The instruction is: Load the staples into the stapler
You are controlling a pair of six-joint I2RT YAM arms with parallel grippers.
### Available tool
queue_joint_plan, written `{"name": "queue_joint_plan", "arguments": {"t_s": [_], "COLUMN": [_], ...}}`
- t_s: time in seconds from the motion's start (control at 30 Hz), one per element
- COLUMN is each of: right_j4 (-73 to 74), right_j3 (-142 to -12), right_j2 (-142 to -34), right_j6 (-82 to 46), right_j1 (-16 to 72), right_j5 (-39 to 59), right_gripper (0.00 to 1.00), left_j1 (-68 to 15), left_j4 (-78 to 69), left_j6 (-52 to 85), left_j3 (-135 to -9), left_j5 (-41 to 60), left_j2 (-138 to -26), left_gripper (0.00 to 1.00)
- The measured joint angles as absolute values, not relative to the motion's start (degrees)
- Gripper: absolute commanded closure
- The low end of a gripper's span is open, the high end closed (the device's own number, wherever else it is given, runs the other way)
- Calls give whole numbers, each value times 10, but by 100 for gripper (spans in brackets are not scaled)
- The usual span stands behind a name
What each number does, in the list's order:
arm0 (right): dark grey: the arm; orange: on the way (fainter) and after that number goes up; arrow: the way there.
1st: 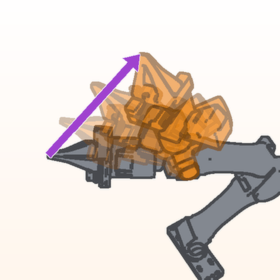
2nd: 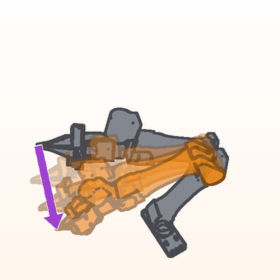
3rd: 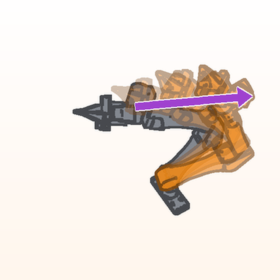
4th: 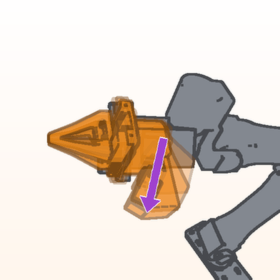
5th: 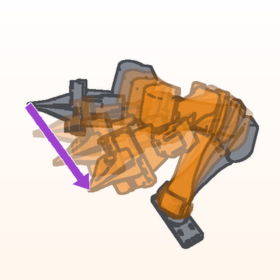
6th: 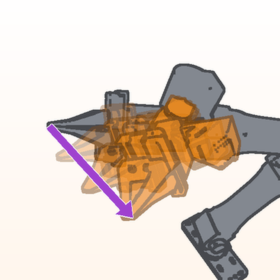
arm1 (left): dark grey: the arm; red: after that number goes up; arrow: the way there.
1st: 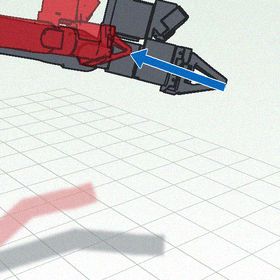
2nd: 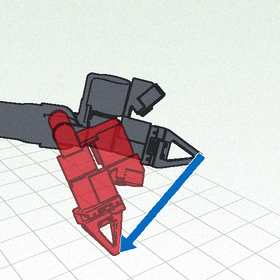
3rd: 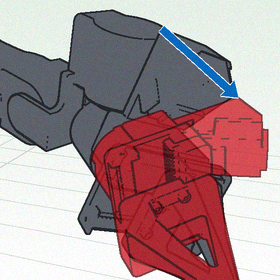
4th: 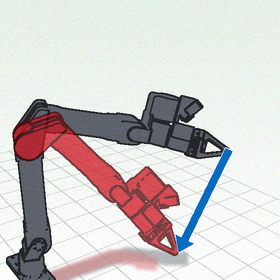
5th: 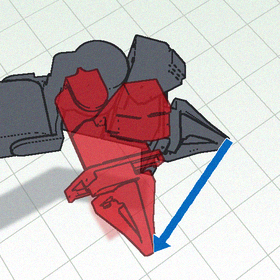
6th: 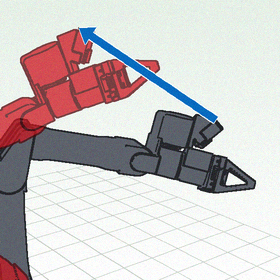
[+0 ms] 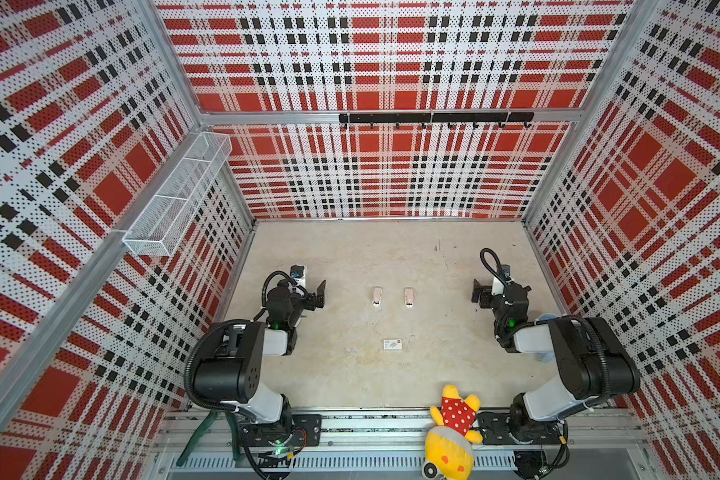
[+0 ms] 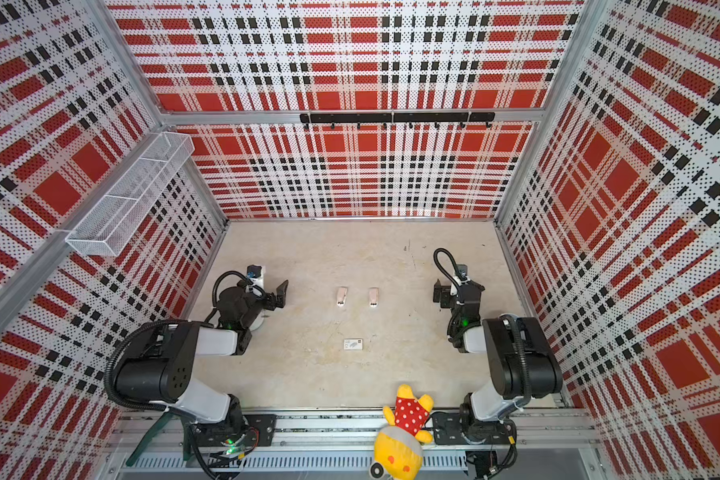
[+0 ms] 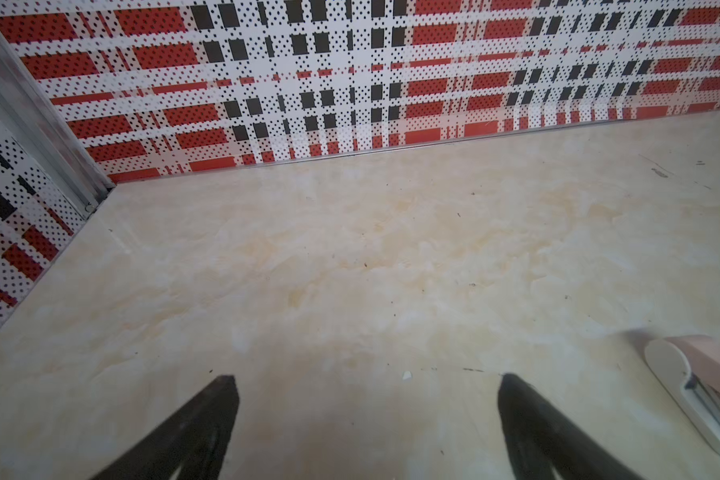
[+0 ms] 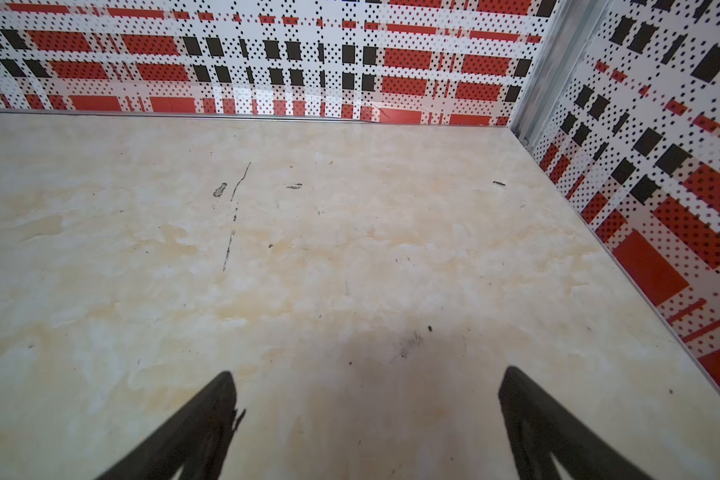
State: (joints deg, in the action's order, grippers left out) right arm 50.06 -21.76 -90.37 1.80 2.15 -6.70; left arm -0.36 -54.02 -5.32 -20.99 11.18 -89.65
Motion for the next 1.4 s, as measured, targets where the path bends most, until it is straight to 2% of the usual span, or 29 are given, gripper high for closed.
{"name": "queue_joint_plan", "arguments": {"t_s": [1.4], "right_j4": [503], "right_j3": [-218], "right_j2": [-904], "right_j6": [20], "right_j1": [22], "right_j5": [-64], "right_gripper": [0], "left_j1": [-8], "left_j4": [-540], "left_j6": [-53], "left_j3": [-210], "left_j5": [102], "left_j2": [-896], "left_gripper": [1]}}
